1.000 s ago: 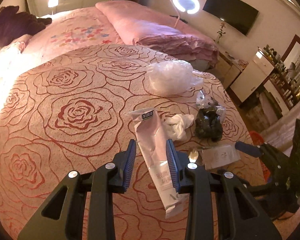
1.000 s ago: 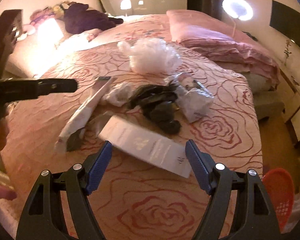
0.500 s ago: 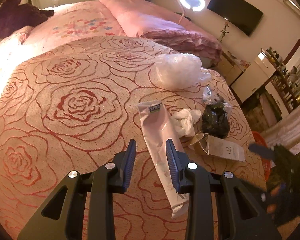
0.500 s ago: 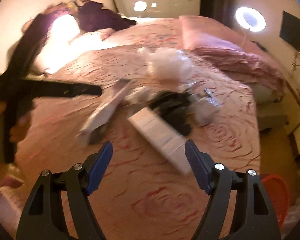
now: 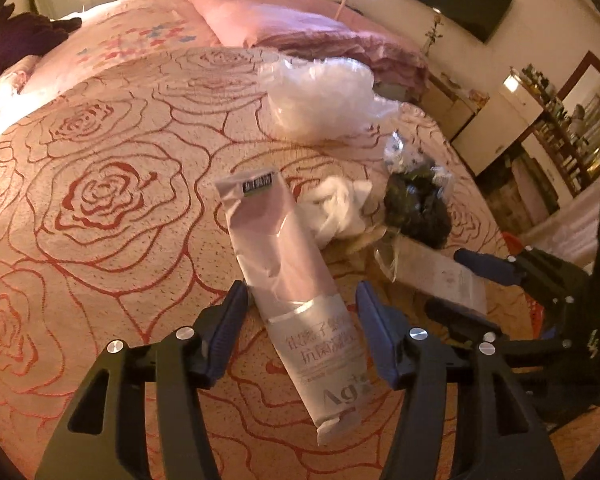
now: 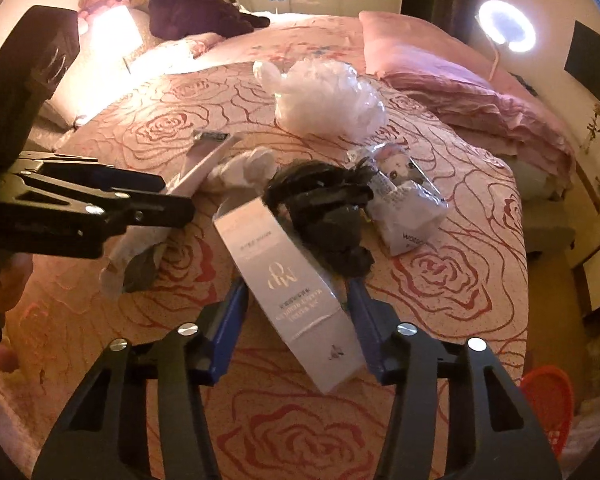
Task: Collect trash
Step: 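Grasp the white-pink tube with the left tool while the right tool grasps the white box, then lift the tube with the left tool while the right tool lifts the white box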
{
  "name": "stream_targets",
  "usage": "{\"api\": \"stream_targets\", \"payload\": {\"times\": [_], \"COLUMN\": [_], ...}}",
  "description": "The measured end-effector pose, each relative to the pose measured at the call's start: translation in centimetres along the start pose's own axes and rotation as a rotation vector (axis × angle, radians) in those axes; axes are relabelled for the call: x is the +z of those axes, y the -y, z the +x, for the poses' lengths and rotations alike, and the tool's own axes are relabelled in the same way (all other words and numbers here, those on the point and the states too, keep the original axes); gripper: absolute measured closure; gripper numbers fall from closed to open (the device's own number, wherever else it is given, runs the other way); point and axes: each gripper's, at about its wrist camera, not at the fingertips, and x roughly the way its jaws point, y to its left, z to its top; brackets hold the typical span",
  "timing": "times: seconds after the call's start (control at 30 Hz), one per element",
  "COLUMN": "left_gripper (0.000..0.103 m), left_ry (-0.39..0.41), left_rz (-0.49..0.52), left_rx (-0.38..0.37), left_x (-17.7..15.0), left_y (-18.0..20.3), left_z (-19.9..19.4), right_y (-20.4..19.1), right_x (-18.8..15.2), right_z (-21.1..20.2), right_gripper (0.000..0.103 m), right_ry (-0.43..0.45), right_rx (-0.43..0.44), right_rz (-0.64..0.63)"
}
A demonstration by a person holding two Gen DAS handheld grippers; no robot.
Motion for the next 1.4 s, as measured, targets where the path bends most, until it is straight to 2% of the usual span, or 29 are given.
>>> {"api": "stream_targets", "payload": {"times": [0.13, 0.2, 0.37, 0.5, 0.7, 0.9, 1.07, 1.17, 1.3, 1.4], "left_gripper": [0.049, 0.054, 0.063, 0.065, 0.065, 0.059, 0.059, 0.061, 0.070, 0.072], "left_ry": [0.002, 0.004, -0.002, -0.006, -0.013, -0.010, -0.001, 0.005, 0.007, 0.006], "left_rz": [0.029, 0.035, 0.030, 0.038, 0.045, 0.043, 0.065, 0.081, 0.065, 0.048], "left_rx": [0.023, 0.035, 0.020, 0.013, 0.009, 0.009, 0.024, 0.031, 0.031, 0.012], "left_x": [-0.2, -0.4, -1.1, -2.0, -2.9, -2.9, -2.5, -2.3, -2.4, -2.6], "left_y": [0.4, 0.5, 0.1, -0.1, -0.1, 0.1, 0.5, 0.5, 0.1, -0.4], "left_z": [0.1, 0.0, -0.4, -1.0, -1.6, -1.4, -1.2, -1.2, -1.4, -1.7], "right_y": [-0.1, -0.3, -0.7, -0.8, -1.5, -1.9, -1.8, -1.6, -1.3, -1.0], "right_x": [-0.4, -0.8, -2.0, -3.3, -4.2, -3.2, -2.6, -2.7, -3.1, -3.6], "right_z": [-0.6, -0.9, -1.8, -2.8, -3.2, -2.4, -1.0, -0.7, -1.1, -1.9], "right_gripper": [0.060, 0.061, 0.062, 0.062, 0.059, 0.050, 0.051, 0.059, 0.063, 0.064], "right_ry": [-0.019, -0.029, -0.051, -0.071, -0.070, -0.046, -0.061, -0.069, -0.060, -0.042], "right_rx": [0.004, 0.001, -0.006, -0.012, -0.007, 0.005, 0.001, 0.014, 0.020, 0.022], "right_rz": [0.016, 0.023, 0.056, 0.087, 0.076, 0.054, 0.057, 0.078, 0.108, 0.141]}}
